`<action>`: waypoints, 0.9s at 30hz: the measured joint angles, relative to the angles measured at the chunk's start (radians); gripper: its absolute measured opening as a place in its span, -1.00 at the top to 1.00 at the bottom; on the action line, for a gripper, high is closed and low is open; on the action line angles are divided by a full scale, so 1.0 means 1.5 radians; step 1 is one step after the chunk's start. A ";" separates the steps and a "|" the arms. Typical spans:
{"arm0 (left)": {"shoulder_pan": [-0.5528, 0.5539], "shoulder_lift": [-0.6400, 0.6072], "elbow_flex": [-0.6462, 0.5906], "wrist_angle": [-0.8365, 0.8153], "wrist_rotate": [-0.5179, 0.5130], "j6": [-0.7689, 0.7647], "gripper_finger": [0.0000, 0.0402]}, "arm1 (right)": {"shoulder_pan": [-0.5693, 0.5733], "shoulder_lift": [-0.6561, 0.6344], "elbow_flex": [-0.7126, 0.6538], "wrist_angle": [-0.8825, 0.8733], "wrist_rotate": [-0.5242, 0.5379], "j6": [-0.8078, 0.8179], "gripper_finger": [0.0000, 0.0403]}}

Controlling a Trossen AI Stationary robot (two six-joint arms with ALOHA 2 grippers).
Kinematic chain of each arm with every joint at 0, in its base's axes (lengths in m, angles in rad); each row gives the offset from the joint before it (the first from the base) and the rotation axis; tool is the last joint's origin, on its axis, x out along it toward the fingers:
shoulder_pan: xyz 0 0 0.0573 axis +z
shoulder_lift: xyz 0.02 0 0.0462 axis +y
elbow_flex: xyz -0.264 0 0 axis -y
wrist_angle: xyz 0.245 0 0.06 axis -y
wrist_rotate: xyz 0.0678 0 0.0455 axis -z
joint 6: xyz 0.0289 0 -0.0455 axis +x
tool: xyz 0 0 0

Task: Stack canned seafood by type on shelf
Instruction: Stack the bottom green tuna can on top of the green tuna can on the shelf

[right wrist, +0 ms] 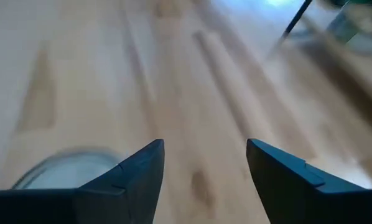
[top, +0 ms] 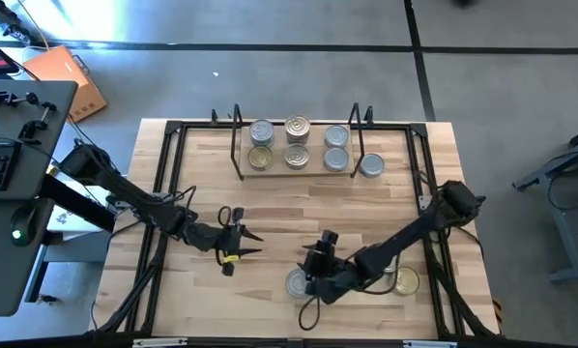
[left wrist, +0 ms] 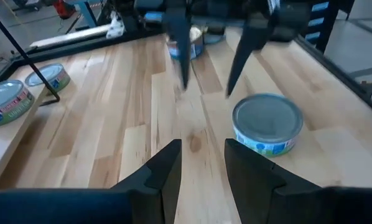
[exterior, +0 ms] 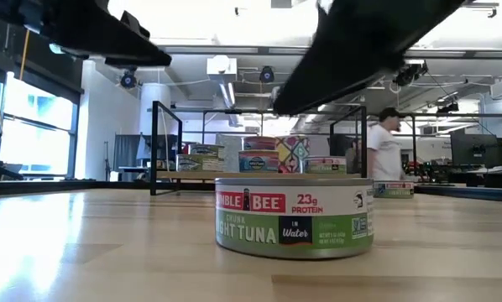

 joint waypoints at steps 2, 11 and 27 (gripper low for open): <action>0.000 0.019 0.000 0.009 0.000 -0.005 0.44 | 0.012 -0.012 0.000 -0.040 -0.044 0.045 -0.10; 0.014 0.187 0.000 0.207 0.008 0.031 0.44 | 0.061 0.018 -0.001 -0.043 -0.208 0.142 -0.42; 0.032 0.263 0.001 0.284 0.010 0.041 0.44 | 0.027 0.123 0.000 0.157 -0.038 -0.003 -0.58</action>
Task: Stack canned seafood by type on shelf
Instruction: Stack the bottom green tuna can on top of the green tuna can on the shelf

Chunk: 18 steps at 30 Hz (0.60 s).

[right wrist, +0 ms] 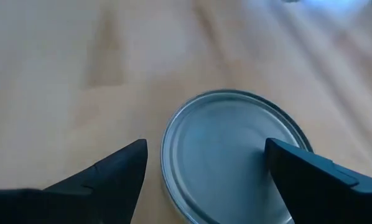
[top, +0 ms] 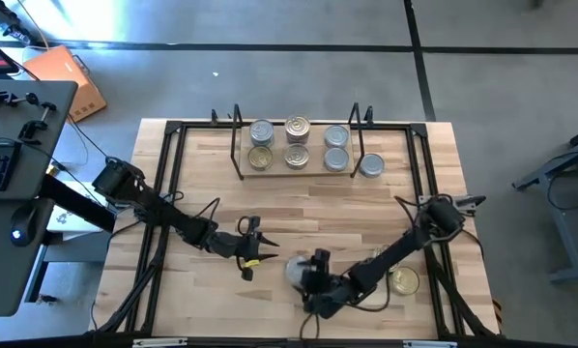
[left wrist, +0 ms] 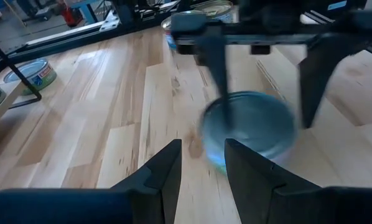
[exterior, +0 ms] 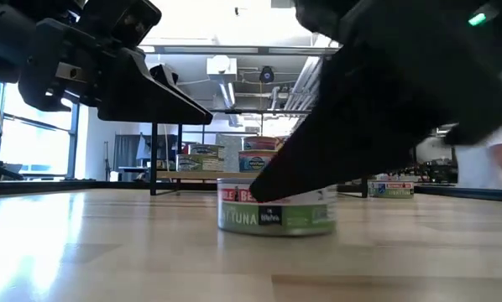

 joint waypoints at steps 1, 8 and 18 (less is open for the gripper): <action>0.000 0.000 0.000 0.000 0.000 0.000 0.44 | -0.005 -0.001 -0.001 -0.002 0.016 0.000 -0.58; 0.000 0.000 0.000 0.002 0.009 -0.005 0.44 | -0.024 -0.052 -0.001 -0.033 0.015 -0.052 -0.58; 0.044 0.005 0.000 0.003 0.124 -0.041 0.44 | -0.016 -0.089 -0.025 -0.214 -0.131 0.080 -0.58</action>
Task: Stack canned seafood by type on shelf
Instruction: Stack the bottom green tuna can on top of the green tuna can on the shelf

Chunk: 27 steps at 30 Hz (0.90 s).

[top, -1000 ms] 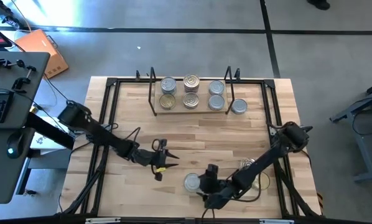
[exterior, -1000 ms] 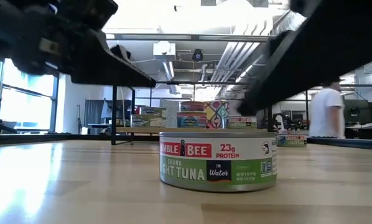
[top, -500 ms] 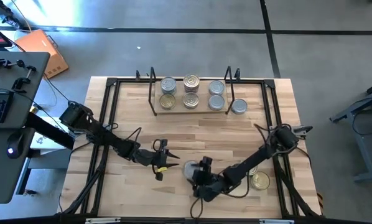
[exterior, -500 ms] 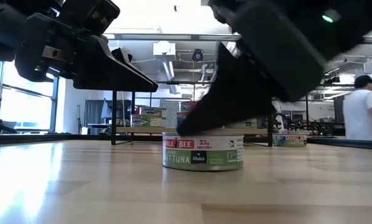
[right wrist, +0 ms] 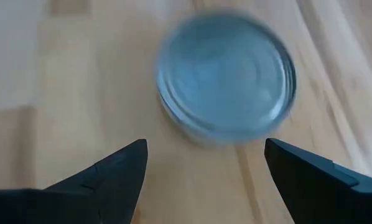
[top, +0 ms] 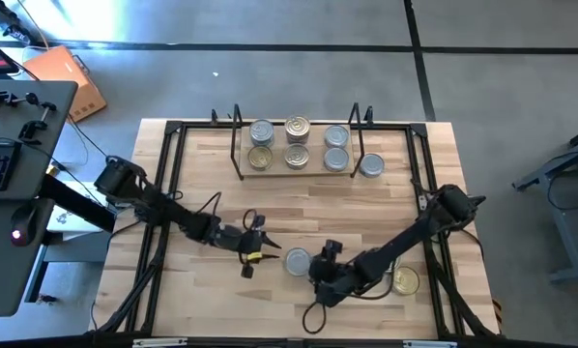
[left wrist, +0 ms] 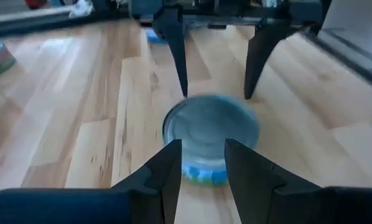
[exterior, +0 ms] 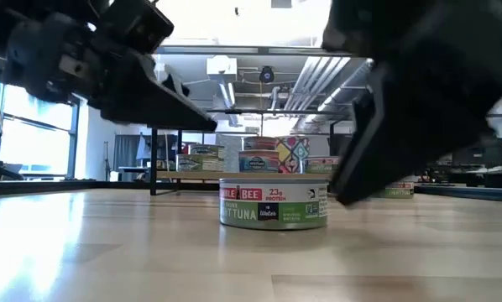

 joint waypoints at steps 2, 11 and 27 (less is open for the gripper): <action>0.005 0.008 0.000 -0.006 0.002 -0.001 0.44 | 0.005 0.000 -0.029 0.020 0.006 0.030 -0.58; 0.013 0.087 0.000 0.020 0.018 -0.024 0.44 | -0.012 -0.003 -0.158 0.260 0.012 0.038 -0.64; 0.020 0.172 0.058 0.054 0.051 -0.035 0.44 | -0.069 0.011 -0.191 0.445 -0.004 -0.167 -0.80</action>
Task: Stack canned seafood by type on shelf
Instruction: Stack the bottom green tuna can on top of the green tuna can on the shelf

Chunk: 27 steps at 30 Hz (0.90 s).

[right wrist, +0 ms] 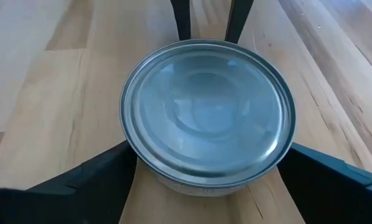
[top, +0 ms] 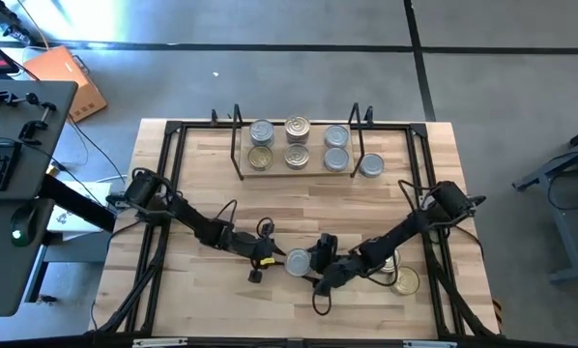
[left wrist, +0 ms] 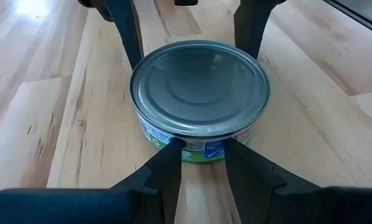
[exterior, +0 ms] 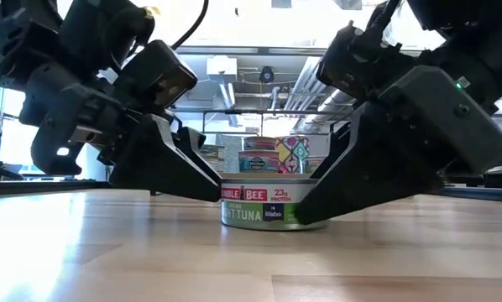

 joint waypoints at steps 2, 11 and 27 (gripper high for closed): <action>0.001 0.000 0.000 0.001 -0.003 0.000 0.44 | 0.000 0.007 0.000 0.012 0.004 -0.004 -0.80; 0.001 0.002 0.000 0.003 -0.029 0.002 0.44 | 0.001 0.033 0.000 0.054 0.031 0.044 -0.81; -0.004 -0.074 -0.016 -0.119 -0.112 -0.001 0.44 | 0.019 0.002 0.007 -0.072 0.125 0.191 -0.80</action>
